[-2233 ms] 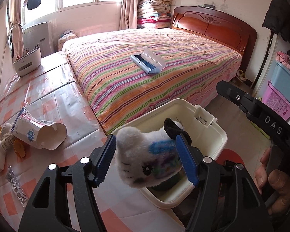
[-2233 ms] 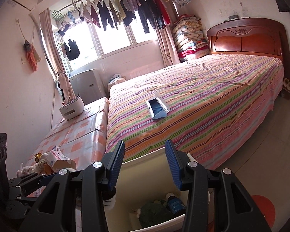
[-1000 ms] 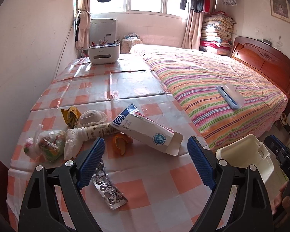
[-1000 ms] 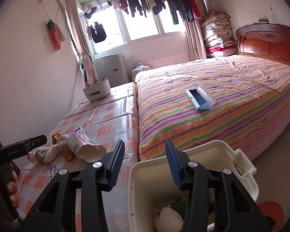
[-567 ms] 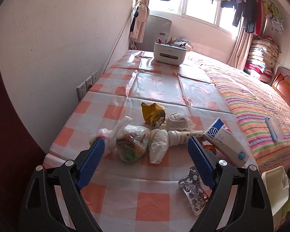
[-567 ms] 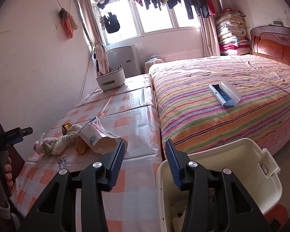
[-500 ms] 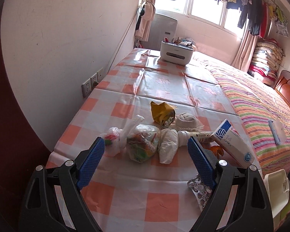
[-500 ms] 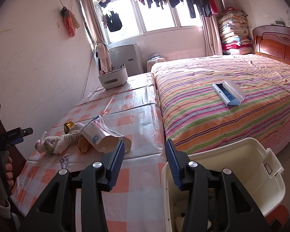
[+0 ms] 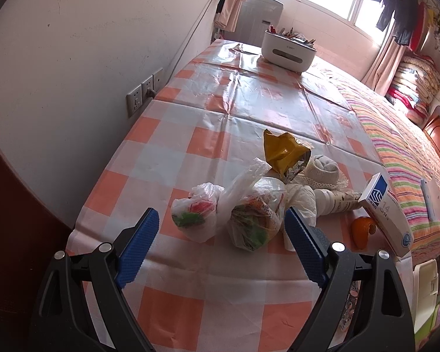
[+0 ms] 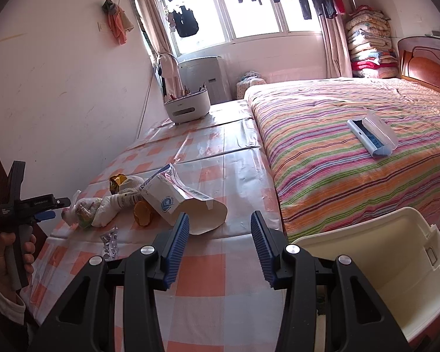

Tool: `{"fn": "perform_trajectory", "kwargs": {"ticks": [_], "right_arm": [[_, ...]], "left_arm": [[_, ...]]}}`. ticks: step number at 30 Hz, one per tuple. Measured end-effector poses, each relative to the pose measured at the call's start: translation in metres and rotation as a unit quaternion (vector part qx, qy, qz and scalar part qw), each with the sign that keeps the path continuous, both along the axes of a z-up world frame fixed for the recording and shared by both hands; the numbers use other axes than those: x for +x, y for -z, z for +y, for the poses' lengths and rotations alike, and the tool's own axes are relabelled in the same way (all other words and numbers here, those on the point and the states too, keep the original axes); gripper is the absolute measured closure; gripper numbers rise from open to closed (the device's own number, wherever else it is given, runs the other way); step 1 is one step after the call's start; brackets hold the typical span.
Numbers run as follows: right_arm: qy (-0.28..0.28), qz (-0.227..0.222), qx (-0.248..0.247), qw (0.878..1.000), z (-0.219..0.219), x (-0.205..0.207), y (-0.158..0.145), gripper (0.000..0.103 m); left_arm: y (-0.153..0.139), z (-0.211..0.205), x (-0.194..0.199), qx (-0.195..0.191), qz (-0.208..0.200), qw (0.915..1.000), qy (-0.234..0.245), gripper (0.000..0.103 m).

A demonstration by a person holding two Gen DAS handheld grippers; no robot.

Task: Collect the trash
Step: 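Move both grippers back to the table toward the milk carton and plastic bags, then grasp the white milk carton with the right gripper while the left grasps the plastic bags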

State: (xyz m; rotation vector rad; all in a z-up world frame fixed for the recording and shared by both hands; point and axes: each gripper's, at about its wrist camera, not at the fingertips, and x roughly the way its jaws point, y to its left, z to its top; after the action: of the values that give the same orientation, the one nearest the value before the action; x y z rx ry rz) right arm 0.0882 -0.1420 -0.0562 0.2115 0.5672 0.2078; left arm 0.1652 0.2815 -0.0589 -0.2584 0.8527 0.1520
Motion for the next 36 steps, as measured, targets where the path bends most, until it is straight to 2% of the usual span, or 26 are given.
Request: {"fn": "perform_trajectory", "kwargs": {"ticks": [10,16,19,26,31,34,36], "right_arm": [[-0.053,-0.021,-0.014,0.998,0.024,0.029,-0.023,0.060],[-0.117,-0.010,-0.057,0.991,0.063,0.061,-0.027,0.060],[-0.136,0.008,-0.074,0.988,0.080,0.079,-0.020,0.060],[-0.150,0.050,-0.119,0.980,0.101,0.109,0.004,0.060],[-0.158,0.068,-0.153,0.973,0.110,0.118,0.019,0.060],[-0.162,0.065,-0.170,0.970,0.115,0.118,0.024,0.048],[-0.166,0.062,-0.185,0.967,0.119,0.117,0.026,0.045]], "left_arm": [[0.021,0.008,0.029,-0.031,0.036,0.9987,0.015,0.017],[0.027,0.006,0.039,-0.041,0.044,0.9981,0.017,0.020],[0.029,0.007,0.041,-0.048,0.044,0.9977,0.020,0.028],[0.026,0.005,0.038,-0.052,0.035,0.9978,0.021,0.056],[0.022,-0.001,0.035,-0.038,0.028,0.9987,0.018,0.063],[0.017,-0.004,0.030,-0.022,0.022,0.9994,0.014,0.065],[0.013,-0.005,0.026,-0.019,0.015,0.9996,0.014,0.065]]}}
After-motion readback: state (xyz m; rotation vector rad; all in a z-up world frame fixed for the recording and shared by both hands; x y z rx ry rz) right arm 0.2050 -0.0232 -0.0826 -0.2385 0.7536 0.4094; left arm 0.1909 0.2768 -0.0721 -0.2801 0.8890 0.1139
